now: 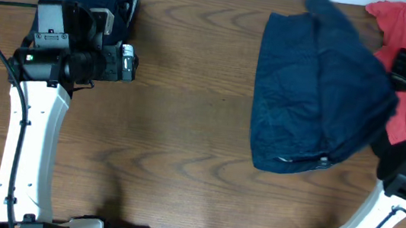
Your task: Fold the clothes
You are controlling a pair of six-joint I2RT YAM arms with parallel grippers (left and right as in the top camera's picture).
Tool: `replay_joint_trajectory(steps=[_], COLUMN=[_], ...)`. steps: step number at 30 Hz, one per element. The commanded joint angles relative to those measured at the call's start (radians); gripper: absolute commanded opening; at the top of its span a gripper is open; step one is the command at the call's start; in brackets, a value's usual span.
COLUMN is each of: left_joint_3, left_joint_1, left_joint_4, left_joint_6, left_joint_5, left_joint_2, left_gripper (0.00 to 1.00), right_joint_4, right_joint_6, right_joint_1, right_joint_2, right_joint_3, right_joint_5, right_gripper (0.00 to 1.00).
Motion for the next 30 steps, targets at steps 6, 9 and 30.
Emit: replay_joint_trajectory(steps=[6, 9, 30], left_joint_3=[0.010, 0.010, 0.010], left_joint_1=[0.005, 0.005, 0.005], left_joint_4=[0.001, 0.001, 0.011], left_joint_6=[0.014, 0.015, 0.022], left_joint_5=[-0.009, -0.009, -0.012], left_joint_2=[-0.001, -0.001, -0.001], left_gripper=[0.98, 0.98, 0.98], right_joint_4=[0.042, 0.041, 0.259], right_joint_6=[0.129, 0.128, -0.101], right_joint_1=[-0.181, -0.211, 0.241], right_joint_2=[-0.043, -0.043, 0.012], right_joint_3=[0.014, 0.014, 0.005], right_joint_5=[0.080, 0.079, -0.060], right_gripper=[0.01, 0.12, 0.87])
